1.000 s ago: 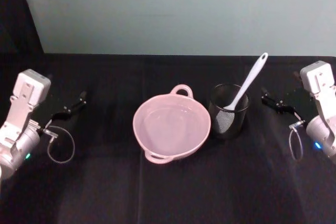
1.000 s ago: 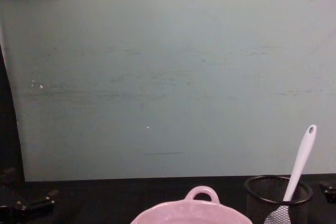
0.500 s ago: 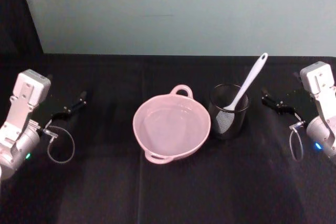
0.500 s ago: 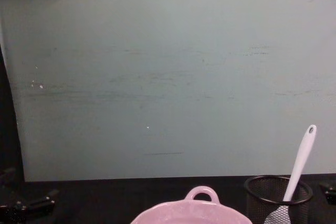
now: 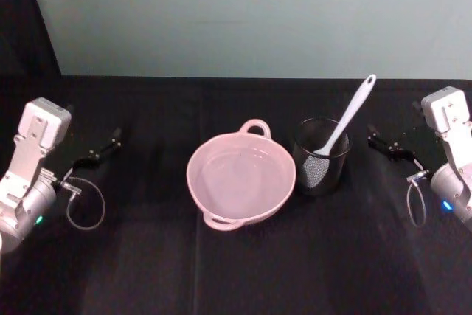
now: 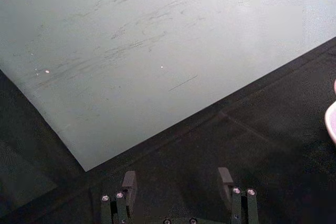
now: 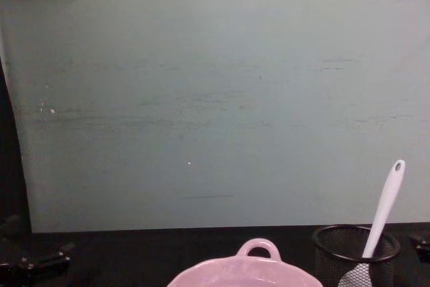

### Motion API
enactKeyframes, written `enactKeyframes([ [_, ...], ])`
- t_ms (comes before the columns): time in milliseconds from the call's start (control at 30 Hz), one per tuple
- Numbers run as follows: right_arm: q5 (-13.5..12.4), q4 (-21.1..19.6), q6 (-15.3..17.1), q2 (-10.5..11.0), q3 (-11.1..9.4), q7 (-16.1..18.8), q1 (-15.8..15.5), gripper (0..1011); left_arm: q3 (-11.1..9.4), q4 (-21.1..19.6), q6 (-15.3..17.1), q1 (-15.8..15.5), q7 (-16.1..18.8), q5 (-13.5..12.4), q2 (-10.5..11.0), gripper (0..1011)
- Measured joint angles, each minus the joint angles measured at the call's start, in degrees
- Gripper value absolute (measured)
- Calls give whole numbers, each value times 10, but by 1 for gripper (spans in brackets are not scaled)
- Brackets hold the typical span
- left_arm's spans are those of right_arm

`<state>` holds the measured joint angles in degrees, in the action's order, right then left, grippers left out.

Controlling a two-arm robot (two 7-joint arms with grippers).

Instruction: Use the one hand to pick up the spoon and stir the clear water in the bowl.

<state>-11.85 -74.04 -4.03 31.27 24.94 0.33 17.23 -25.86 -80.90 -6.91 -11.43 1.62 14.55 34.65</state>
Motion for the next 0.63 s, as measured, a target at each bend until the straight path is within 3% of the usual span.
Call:
enactKeyframes([
  [633, 0, 0, 0, 0, 0, 0, 0, 1003, 0, 0, 0, 0, 0, 0, 0, 1011],
])
